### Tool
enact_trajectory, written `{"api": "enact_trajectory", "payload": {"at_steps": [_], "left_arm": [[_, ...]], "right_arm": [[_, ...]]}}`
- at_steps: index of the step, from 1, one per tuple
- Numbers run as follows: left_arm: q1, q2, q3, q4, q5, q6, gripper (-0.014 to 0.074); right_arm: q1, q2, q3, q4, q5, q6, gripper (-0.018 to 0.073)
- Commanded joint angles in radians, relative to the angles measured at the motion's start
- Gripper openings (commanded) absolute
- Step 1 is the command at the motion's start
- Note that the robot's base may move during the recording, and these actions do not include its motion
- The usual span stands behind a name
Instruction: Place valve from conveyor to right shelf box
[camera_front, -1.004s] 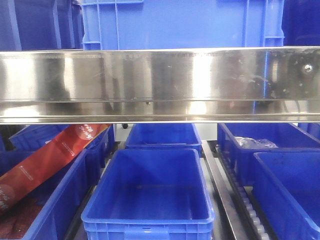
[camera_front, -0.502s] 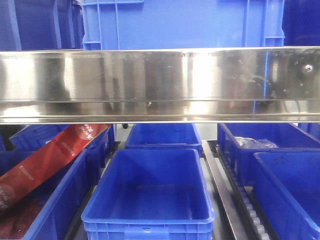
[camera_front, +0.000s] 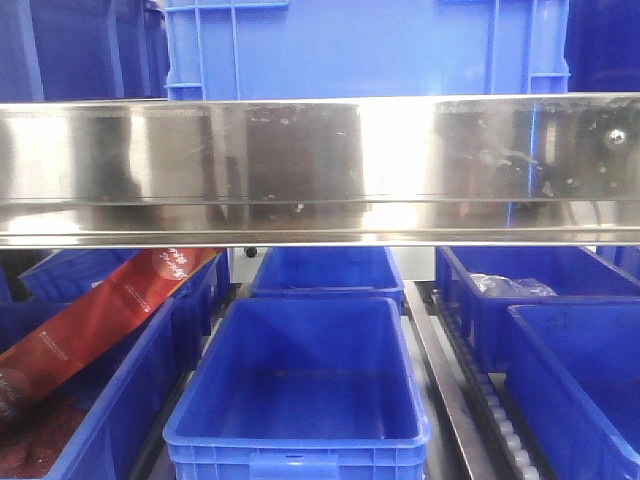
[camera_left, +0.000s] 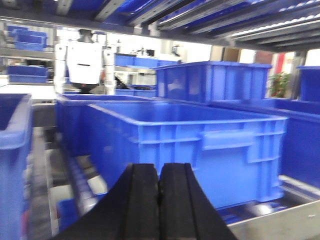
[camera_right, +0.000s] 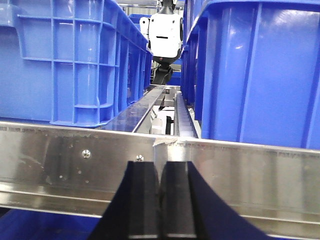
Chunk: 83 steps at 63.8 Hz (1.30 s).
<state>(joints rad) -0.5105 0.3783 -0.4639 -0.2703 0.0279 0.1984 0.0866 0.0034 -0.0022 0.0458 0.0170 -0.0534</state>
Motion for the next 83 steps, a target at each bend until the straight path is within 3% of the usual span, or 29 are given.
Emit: {"api": "enact_trajectory", "payload": {"at_steps": [1, 5, 8, 15, 17, 38, 46, 55, 83], "left_arm": [[0.061, -0.018, 0.041, 0.01, 0.015, 0.0, -0.0111], [0.12, -0.031, 0.085, 0.019, 0.015, -0.006, -0.0111], [0.164, -0.046, 0.118, 0.064, 0.015, -0.056, -0.0111], [0.242, -0.105, 0.195, 0.293, 0.013, -0.333, -0.0111], [0.26, -0.125, 0.221, 0.324, 0.013, -0.366, -0.0111], [0.321, -0.372, 0.464, 0.319, -0.011, -0.36, -0.0111], [0.348, -0.378, 0.464, 0.319, -0.028, -0.356, -0.0111], [0.346, -0.378, 0.464, 0.319, -0.054, -0.28, -0.0111], [0.346, -0.378, 0.464, 0.297, -0.068, -0.28, -0.0111]], "right_arm": [[0.003, -0.003, 0.002, -0.006, -0.017, -0.001, -0.0169], [0.003, -0.003, 0.002, -0.006, -0.017, -0.001, -0.0169], [0.003, -0.003, 0.002, -0.006, -0.017, -0.001, -0.0169], [0.003, -0.003, 0.002, -0.006, -0.017, -0.001, -0.0169], [0.003, -0.003, 0.002, -0.006, -0.017, -0.001, -0.0169], [0.003, -0.003, 0.002, -0.006, -0.017, -0.001, -0.0169], [0.003, -0.003, 0.002, -0.006, -0.017, -0.001, -0.0169], [0.003, -0.003, 0.002, -0.006, -0.017, -0.001, -0.0169], [0.003, -0.003, 0.002, -0.006, -0.017, -0.001, -0.0169]]}}
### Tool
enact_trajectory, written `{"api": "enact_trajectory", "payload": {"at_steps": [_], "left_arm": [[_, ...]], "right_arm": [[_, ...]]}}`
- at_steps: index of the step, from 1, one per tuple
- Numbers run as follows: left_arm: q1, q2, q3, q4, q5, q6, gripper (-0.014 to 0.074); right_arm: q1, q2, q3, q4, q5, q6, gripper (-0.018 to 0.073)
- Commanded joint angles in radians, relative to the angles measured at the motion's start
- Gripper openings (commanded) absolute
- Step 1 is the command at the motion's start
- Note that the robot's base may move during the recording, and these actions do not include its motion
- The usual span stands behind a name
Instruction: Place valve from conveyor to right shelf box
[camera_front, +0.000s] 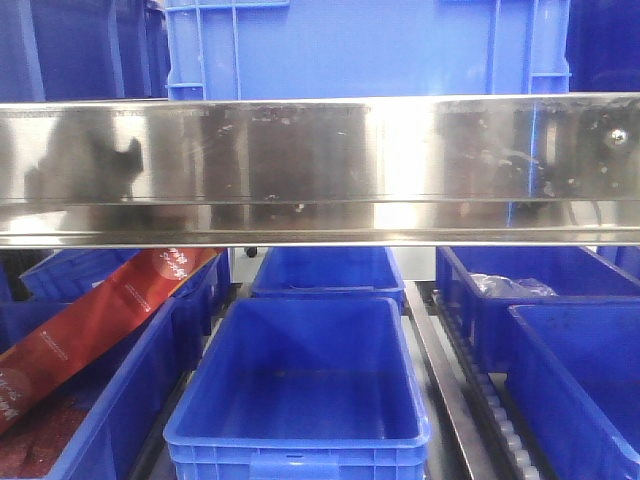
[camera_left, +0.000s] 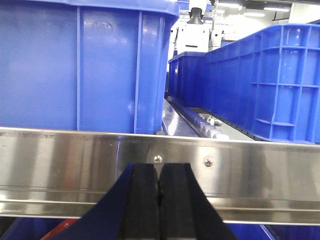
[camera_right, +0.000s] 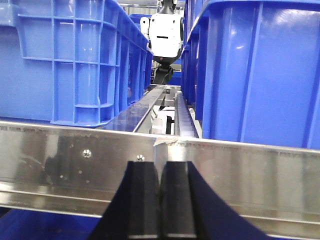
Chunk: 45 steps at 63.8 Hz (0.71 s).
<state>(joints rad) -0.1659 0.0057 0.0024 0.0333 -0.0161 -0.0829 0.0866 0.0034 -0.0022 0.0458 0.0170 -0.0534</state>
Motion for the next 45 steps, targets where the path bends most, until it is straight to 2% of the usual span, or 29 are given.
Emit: {"api": "enact_trajectory", "payload": {"at_steps": [1, 45], "left_arm": [[0.001, -0.006, -0.002, -0.007, -0.024, 0.001, -0.0111], [0.001, -0.006, -0.002, -0.007, -0.024, 0.001, -0.0111]], "right_arm": [[0.003, -0.003, 0.002, -0.006, -0.017, -0.001, -0.0169], [0.003, -0.003, 0.002, -0.006, -0.017, -0.001, -0.0169]]}}
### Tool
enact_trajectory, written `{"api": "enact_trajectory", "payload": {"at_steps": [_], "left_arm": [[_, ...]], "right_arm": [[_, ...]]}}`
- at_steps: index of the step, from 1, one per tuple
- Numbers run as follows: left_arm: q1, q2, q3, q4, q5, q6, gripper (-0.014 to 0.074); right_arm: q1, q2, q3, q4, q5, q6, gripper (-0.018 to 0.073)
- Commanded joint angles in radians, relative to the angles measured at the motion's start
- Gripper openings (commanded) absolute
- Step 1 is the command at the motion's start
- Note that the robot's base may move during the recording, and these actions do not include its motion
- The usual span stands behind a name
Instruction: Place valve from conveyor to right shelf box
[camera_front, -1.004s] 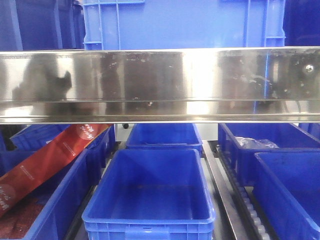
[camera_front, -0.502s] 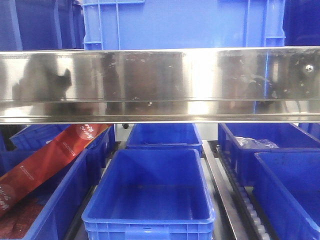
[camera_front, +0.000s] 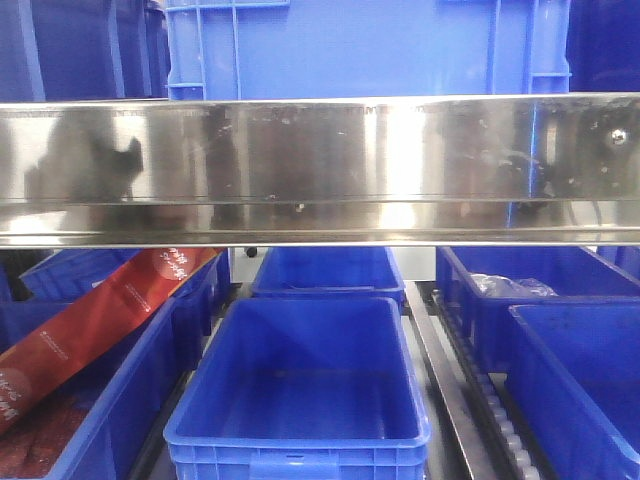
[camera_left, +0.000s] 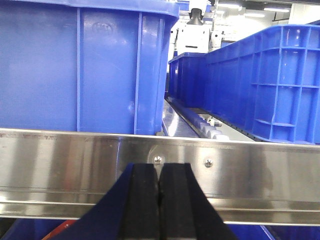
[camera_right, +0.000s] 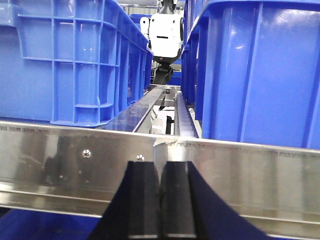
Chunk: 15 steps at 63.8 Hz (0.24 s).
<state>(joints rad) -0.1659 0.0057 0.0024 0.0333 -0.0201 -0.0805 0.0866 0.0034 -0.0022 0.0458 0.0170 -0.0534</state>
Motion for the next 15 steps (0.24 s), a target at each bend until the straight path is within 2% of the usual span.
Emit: {"api": "enact_trajectory", "payload": {"at_steps": [1, 15], "left_arm": [[0.001, -0.006, -0.002, -0.007, -0.02, -0.001, -0.0111], [0.001, -0.006, -0.002, -0.007, -0.02, -0.001, -0.0111]], "right_arm": [[0.003, -0.003, 0.002, -0.006, -0.017, -0.001, -0.0169], [0.003, -0.003, 0.002, -0.006, -0.017, -0.001, -0.0169]]}}
